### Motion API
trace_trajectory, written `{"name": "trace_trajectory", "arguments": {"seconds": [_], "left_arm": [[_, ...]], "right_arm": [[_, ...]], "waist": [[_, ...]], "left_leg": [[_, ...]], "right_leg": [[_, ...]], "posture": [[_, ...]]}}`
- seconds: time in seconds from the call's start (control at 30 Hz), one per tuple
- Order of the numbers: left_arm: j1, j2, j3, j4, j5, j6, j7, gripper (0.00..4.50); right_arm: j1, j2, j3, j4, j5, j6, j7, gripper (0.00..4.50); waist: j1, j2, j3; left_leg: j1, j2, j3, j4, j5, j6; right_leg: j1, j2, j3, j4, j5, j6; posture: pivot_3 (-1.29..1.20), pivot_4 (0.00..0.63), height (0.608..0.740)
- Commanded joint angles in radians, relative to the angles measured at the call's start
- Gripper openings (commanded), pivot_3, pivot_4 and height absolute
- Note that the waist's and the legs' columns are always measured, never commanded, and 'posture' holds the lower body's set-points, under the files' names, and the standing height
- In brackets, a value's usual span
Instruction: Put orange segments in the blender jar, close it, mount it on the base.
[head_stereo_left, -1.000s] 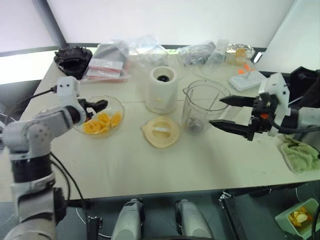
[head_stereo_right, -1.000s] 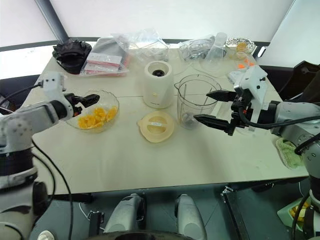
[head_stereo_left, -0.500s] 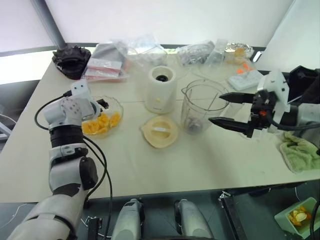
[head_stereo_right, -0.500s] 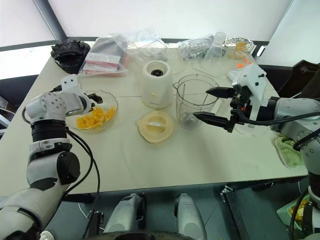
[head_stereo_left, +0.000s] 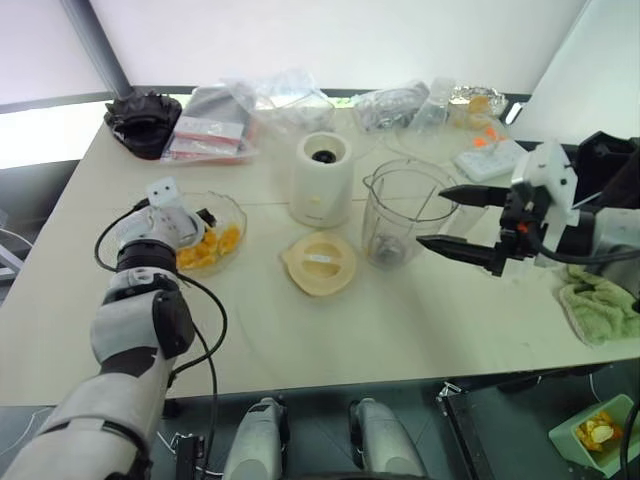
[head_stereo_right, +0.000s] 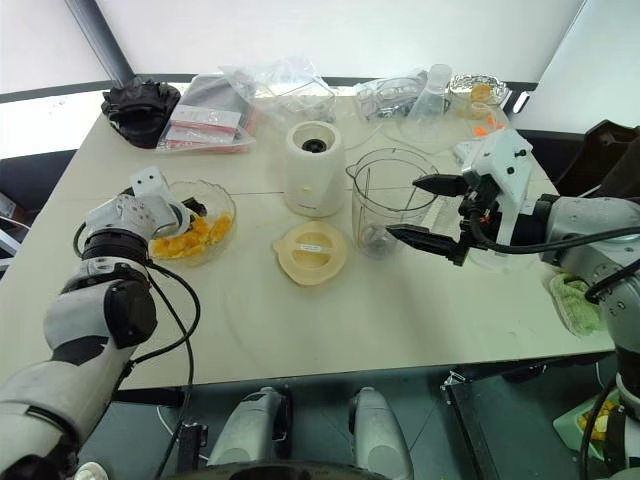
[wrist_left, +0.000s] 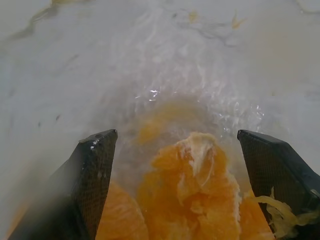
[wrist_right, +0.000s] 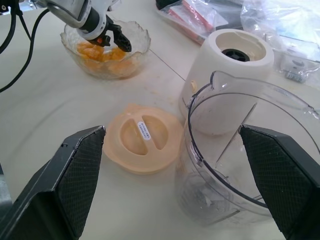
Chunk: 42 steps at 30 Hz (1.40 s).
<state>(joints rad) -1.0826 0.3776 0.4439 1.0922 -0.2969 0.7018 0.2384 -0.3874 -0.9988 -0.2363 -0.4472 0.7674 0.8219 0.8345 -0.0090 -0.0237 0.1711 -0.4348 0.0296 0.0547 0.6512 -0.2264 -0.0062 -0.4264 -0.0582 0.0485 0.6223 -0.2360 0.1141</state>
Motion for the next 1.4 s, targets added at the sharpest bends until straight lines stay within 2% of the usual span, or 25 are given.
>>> {"name": "trace_trajectory", "arguments": {"seconds": [0.03,0.1,0.33,0.53,0.67,1.07,1.17,1.23,1.4], "left_arm": [[-0.036,0.006,-0.015,0.07,0.015,-0.051,-0.041,4.01],[-0.043,0.003,-0.029,0.101,0.027,-0.058,-0.066,4.01],[-0.068,0.002,-0.198,0.143,0.138,0.063,-0.31,4.01],[-0.07,0.008,-0.221,0.145,0.155,0.072,-0.354,4.01],[-0.038,0.075,-0.314,0.114,0.221,0.161,-0.46,4.01],[-0.002,0.074,-0.315,0.074,0.228,0.187,-0.481,4.01],[-0.002,0.066,-0.302,0.085,0.225,0.161,-0.464,3.12],[-0.003,0.063,-0.298,0.089,0.224,0.15,-0.454,2.22],[-0.004,0.061,-0.285,0.094,0.22,0.138,-0.448,2.22]], "right_arm": [[0.002,-0.001,-0.035,-0.037,0.003,-0.008,-0.013,4.46],[0.004,-0.001,-0.036,-0.041,0.002,-0.008,-0.018,4.46],[0.011,0.0,-0.04,-0.054,0.003,-0.009,-0.038,4.46],[0.011,-0.001,-0.039,-0.055,0.006,-0.01,-0.042,4.46],[0.025,0.018,-0.028,-0.067,-0.007,-0.025,-0.059,4.46],[0.037,0.038,-0.028,-0.068,-0.024,-0.04,-0.064,4.46],[0.039,0.037,-0.03,-0.068,-0.025,-0.041,-0.064,4.5],[0.039,0.035,-0.033,-0.067,-0.027,-0.042,-0.064,4.5],[0.04,0.03,-0.039,-0.067,-0.03,-0.041,-0.061,4.5]], "waist": [[0.0,0.0,0.0],[0.002,0.0,0.0],[0.014,0.0,-0.001],[0.018,0.0,-0.001],[0.012,0.0,-0.001],[-0.003,0.001,-0.001],[-0.002,0.001,-0.001],[0.0,0.001,-0.001],[0.003,0.002,-0.002]], "left_leg": [[0.0,0.0,0.0,0.0,0.0,0.0],[0.0,0.0,0.0,0.0,0.0,0.0],[0.0,-0.001,0.0,0.002,0.0,0.0],[0.0,-0.001,-0.001,0.003,0.0,0.0],[0.0,-0.001,-0.001,0.003,0.0,0.0],[0.002,0.0,0.0,0.003,0.0,0.0],[0.002,0.0,0.0,0.003,0.0,0.0],[0.002,0.0,0.0,0.003,0.0,0.0],[0.002,0.0,0.0,0.005,0.0,0.0]], "right_leg": [[0.0,0.0,0.0,0.0,0.0,0.0],[0.0,0.0,0.0,0.0,0.0,0.0],[0.0,0.0,0.0,0.002,0.0,0.0],[0.0,0.0,0.0,0.004,0.0,0.0],[0.0,0.0,0.0,0.005,0.0,0.0],[0.0,0.0,0.0,0.008,0.0,0.0],[0.0,0.0,0.0,0.008,0.0,0.0],[0.0,0.0,0.0,0.008,0.0,0.0],[0.001,-0.001,0.0,0.008,0.0,0.0]], "posture": [[0.0,0.15,0.74],[0.0,0.15,0.74],[0.0,0.15,0.74],[0.0,0.15,0.74],[0.0,0.15,0.74],[0.0,0.15,0.74],[0.0,0.15,0.74],[0.0,0.15,0.74],[0.0,0.15,0.74]]}}
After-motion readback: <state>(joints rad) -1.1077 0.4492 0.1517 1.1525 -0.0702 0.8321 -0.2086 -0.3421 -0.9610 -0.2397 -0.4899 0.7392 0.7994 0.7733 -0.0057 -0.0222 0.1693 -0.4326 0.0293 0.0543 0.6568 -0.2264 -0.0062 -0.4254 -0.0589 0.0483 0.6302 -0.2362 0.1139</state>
